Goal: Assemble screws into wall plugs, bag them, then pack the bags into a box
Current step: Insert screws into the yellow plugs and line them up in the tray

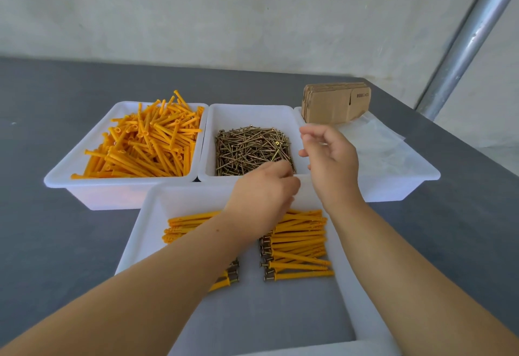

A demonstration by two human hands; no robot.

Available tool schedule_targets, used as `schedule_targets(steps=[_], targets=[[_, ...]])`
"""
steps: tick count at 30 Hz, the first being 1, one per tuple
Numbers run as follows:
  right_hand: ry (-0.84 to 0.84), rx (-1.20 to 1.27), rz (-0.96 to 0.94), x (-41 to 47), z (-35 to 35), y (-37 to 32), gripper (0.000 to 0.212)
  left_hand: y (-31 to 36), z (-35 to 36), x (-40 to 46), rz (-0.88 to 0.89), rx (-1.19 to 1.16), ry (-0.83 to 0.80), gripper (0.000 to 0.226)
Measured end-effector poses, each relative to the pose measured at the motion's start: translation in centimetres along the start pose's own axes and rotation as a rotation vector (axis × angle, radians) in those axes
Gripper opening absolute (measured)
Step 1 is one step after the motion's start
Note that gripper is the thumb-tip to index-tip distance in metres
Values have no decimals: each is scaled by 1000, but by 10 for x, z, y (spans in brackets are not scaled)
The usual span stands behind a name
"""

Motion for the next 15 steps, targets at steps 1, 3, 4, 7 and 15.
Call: schedule_targets(steps=[1,3,4,7,15], targets=[[-13,-6,7,0,2,1,19,-3,-8,2,-7,-9,43,4],[-41,-21,23,0,5,4,18,-13,-25,6,-50,-20,141,1],[-55,-30,27,0,7,6,19,-21,-35,7,-87,-16,194,4],[-101,-72,29,-2,13,9,20,-58,-67,5,-247,40,332,9],[-388,-405,-3,-3,65,19,21,-210,-74,-82,-1187,289,-67,35]])
Point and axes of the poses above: each hand's wrist, its own x-axis towards the middle knuckle, its own z-axis out of the palm, y = z × x, the point moved 10 cm from there along x, towards the middle knuckle, and after that the axes turned 4 degrees about y, right-handed, at the moved point
